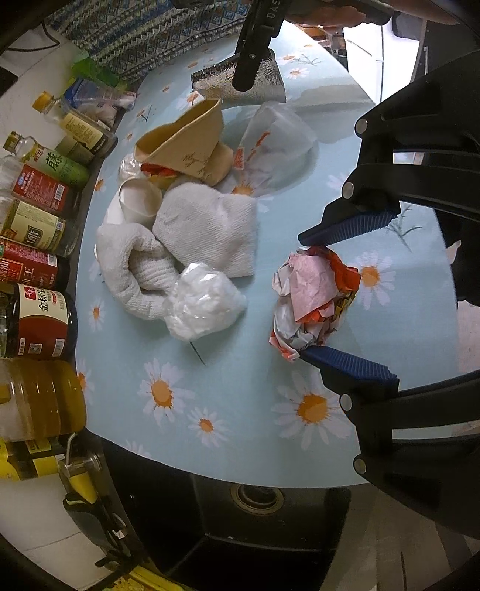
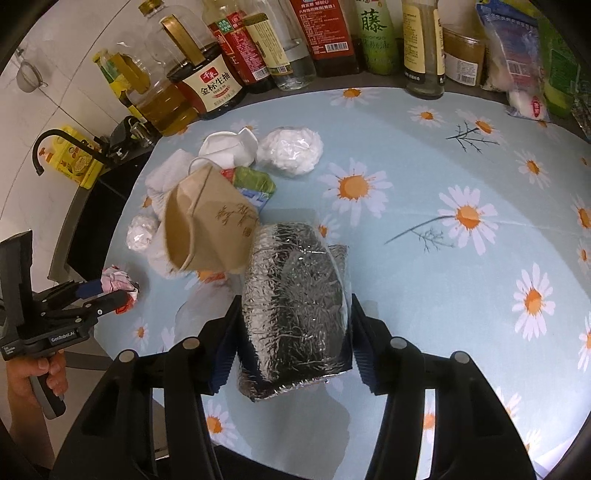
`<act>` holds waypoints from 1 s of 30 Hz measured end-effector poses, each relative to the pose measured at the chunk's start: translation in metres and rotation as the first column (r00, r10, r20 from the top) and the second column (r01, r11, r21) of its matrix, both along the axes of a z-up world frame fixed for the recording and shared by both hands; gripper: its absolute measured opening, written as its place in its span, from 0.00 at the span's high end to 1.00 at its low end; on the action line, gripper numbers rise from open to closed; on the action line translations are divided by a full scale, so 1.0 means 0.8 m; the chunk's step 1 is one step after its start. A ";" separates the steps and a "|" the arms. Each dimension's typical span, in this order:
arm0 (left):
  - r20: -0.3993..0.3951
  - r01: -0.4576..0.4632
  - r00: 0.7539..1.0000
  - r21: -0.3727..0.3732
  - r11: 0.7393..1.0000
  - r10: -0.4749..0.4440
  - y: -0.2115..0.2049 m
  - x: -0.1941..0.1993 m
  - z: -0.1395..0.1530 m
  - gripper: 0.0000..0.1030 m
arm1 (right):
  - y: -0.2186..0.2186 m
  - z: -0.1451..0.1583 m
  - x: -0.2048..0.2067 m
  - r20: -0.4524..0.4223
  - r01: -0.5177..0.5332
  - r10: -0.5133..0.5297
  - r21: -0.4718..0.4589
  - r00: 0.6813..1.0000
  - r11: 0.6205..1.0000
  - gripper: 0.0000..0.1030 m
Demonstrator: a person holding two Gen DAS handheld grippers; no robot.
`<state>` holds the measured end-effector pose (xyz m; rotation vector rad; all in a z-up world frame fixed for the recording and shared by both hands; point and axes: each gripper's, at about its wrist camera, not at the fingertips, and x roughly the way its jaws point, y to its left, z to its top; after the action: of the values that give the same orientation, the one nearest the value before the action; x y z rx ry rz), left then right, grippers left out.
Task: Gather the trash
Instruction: 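Carry both items down over the black bin and open both grippers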
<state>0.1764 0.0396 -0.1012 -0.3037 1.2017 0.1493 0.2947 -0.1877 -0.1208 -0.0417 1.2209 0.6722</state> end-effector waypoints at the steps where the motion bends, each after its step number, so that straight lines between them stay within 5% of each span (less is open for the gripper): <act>1: 0.003 0.001 1.000 0.000 1.000 -0.001 -0.002 -0.003 0.001 0.48 | -0.001 0.002 -0.005 0.004 0.002 -0.002 -0.001 1.000 1.000 0.47; 18: 0.073 0.032 0.997 -0.018 0.999 -0.031 -0.020 -0.094 0.017 0.48 | -0.005 0.009 -0.114 0.003 0.020 -0.020 0.016 1.000 1.000 0.47; 30: 0.091 0.063 0.994 -0.040 0.997 -0.059 -0.036 -0.163 0.016 0.48 | 0.039 0.002 -0.201 -0.027 -0.071 0.072 0.039 0.997 0.997 0.47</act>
<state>0.0463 0.0112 -0.0887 -0.3079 1.1251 0.0559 0.1341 -0.1568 -0.1190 -0.0443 1.2381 0.7609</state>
